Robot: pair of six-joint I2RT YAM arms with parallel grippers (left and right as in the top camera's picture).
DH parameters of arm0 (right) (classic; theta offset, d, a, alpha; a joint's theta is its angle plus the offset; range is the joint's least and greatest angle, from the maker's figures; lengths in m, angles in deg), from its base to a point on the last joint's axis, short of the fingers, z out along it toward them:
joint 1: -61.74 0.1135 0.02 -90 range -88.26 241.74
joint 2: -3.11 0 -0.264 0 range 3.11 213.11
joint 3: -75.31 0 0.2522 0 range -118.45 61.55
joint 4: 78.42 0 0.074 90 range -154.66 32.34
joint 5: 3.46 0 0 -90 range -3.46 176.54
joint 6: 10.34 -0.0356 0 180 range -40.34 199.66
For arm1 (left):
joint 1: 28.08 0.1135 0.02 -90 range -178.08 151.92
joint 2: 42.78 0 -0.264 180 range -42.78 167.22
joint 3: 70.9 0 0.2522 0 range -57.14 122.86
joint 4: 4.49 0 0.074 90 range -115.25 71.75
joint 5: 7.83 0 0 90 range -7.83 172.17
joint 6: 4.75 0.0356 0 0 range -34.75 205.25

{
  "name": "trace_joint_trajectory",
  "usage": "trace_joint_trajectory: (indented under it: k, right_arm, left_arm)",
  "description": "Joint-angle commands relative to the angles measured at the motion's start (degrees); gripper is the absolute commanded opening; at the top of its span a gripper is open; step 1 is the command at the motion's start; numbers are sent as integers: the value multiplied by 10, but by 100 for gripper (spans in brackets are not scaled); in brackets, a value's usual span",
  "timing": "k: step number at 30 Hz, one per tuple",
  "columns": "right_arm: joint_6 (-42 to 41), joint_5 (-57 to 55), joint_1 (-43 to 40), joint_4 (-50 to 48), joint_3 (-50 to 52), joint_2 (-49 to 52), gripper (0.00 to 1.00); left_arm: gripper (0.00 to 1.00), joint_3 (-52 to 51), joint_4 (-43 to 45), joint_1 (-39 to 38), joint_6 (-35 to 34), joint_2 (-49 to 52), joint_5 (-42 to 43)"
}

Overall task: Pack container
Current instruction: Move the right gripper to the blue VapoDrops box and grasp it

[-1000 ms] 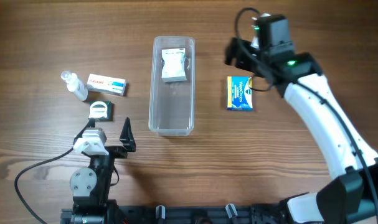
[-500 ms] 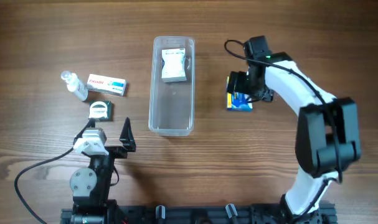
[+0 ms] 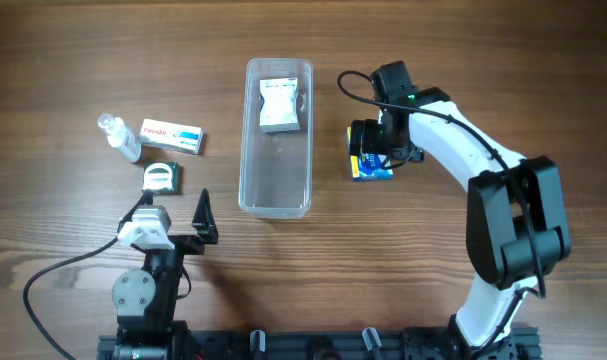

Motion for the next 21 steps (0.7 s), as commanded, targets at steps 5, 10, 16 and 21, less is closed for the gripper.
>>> trace_joint_trajectory:
  k: [5, 10, 16, 21]
  right_arm:
    - [62, -11, 11, -2, 3, -38, 100]
    - [61, -3, 32, -11, 3, -32, 100]
    - [11, -27, 44, -20, 8, -7, 100]
    - [-5, -70, 44, -21, 8, 5, 100]
  left_arm:
    - [100, -2, -3, 4, -1, 0, 5]
    - [100, -2, -3, 4, -1, 0, 5]
    - [100, -2, -3, 4, -1, 0, 5]
    - [100, -2, -3, 4, -1, 0, 5]
